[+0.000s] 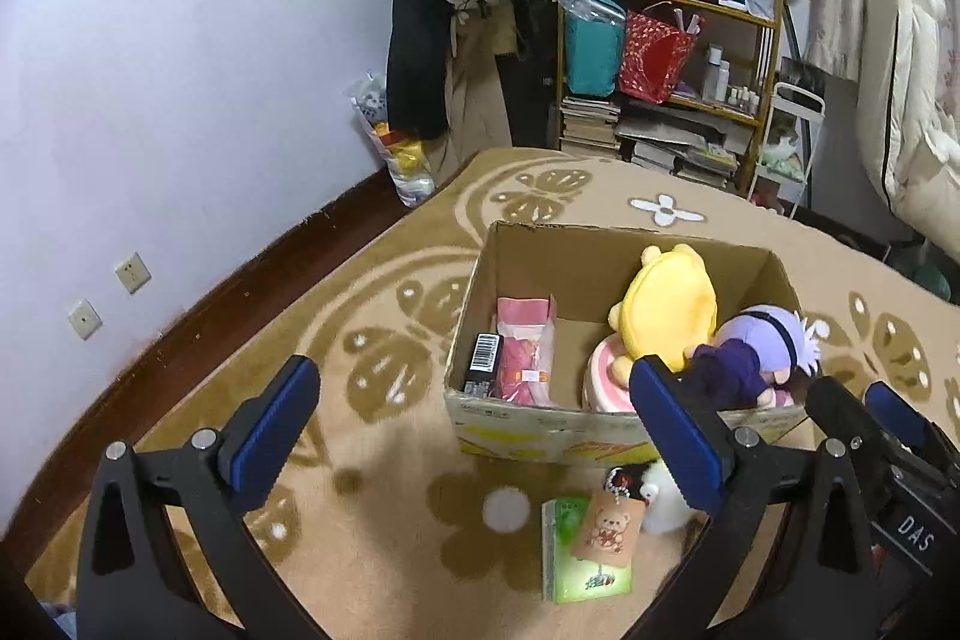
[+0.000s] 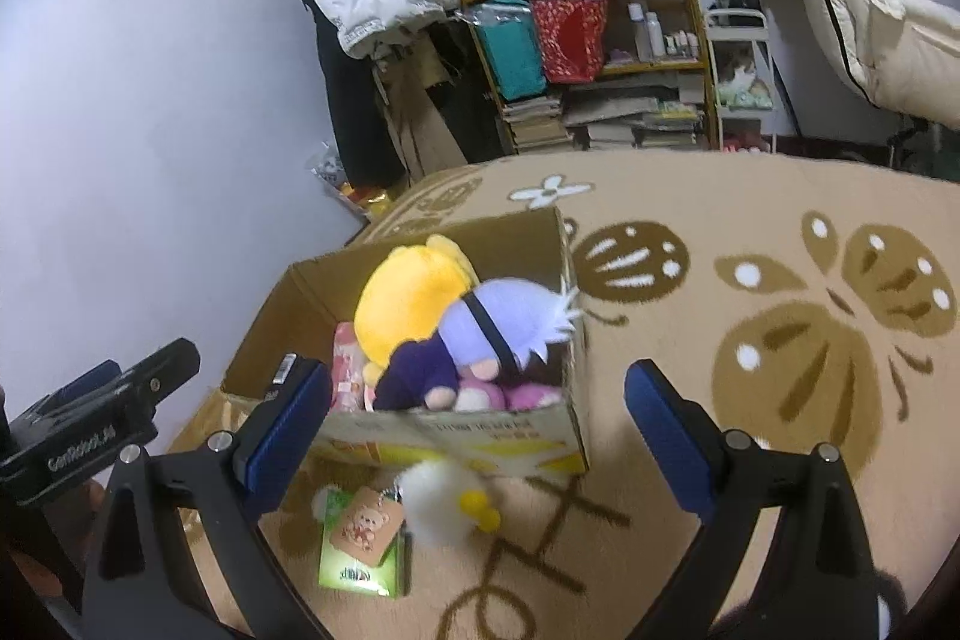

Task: Organize soft objects
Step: 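Move both open tools back down toward the remaining items beside the box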

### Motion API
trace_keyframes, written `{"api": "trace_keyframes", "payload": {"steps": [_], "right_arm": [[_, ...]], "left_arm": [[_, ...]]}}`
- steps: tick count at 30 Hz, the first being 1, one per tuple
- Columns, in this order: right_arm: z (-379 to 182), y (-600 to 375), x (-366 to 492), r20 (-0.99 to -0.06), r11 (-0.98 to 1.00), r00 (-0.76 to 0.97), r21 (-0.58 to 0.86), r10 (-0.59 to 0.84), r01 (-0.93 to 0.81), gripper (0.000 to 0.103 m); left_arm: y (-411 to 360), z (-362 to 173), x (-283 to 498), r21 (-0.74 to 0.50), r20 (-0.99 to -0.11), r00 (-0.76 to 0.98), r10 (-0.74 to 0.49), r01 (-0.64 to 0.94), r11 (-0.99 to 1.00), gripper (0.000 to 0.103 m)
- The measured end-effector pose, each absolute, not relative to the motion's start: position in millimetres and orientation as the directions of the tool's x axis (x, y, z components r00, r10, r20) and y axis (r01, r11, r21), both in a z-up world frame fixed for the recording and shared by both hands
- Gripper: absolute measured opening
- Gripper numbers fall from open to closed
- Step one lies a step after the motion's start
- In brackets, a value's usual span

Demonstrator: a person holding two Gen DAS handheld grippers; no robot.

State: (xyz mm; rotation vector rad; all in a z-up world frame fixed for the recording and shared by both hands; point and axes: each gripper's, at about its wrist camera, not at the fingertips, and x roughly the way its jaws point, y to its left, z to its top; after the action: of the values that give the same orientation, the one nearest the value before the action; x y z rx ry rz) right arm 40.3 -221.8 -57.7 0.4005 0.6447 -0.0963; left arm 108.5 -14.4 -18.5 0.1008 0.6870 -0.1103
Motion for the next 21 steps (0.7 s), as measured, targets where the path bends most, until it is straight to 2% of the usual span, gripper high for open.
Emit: {"api": "trace_keyframes", "payload": {"steps": [16,21], "right_arm": [[-70.3,-211.7,32.8,-0.661,0.901,0.742,0.381,0.107,0.209,0.102],[-77.9,-213.7,39.9,-0.685,0.889,0.719,0.396,0.119,0.23,0.102]], "left_arm": [[-8.4,-46.1,105.0,0.023,-0.754,0.65,-0.096,0.172,0.985,0.102],[-10.3,-59.5,100.7,0.029,-0.779,0.623,-0.072,0.15,0.988,0.102]]}}
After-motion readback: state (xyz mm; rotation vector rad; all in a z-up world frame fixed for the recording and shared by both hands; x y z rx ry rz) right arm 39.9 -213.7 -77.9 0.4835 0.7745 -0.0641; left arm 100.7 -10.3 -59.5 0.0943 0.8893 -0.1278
